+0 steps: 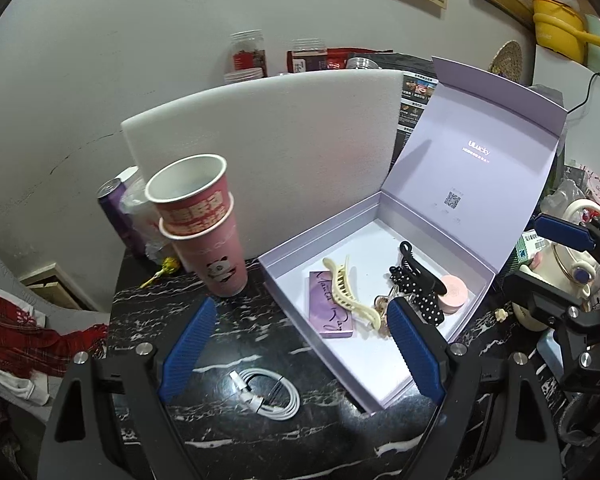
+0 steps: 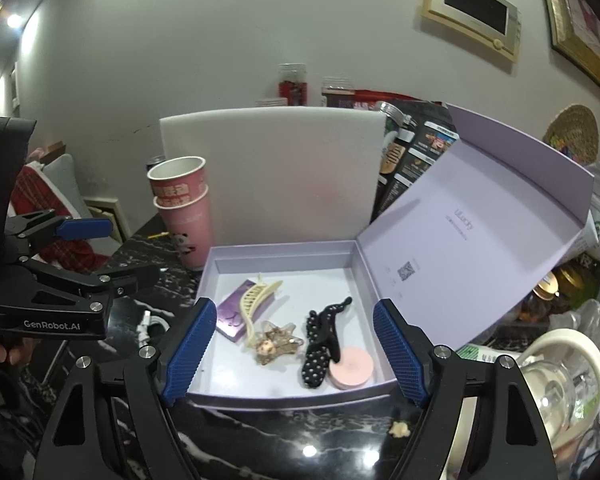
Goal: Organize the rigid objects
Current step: 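Withdraw both tools from the box toward the pink compact and cable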
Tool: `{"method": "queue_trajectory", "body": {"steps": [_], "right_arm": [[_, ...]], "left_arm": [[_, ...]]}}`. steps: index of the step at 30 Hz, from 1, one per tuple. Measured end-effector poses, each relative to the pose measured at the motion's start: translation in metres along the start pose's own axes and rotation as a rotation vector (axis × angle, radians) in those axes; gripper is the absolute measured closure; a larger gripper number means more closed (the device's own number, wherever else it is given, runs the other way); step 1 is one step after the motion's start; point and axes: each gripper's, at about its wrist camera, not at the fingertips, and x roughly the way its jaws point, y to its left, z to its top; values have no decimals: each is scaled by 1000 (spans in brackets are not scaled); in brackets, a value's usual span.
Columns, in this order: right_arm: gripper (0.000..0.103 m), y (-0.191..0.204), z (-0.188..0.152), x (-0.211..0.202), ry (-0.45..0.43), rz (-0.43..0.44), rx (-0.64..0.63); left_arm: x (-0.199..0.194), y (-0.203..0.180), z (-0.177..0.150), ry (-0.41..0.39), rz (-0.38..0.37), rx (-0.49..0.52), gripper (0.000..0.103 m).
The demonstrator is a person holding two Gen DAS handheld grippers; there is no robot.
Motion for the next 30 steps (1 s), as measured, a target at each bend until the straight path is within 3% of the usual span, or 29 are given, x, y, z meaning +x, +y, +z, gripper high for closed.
{"method": "queue_trajectory", "body": {"steps": [12, 30], "right_arm": [[17, 45, -9, -17, -17, 84, -59], [17, 98, -49, -15, 30, 226, -92]], "left_arm": [[-33, 29, -32, 6, 48, -42, 15], [-57, 56, -101, 54, 74, -124, 15]]}}
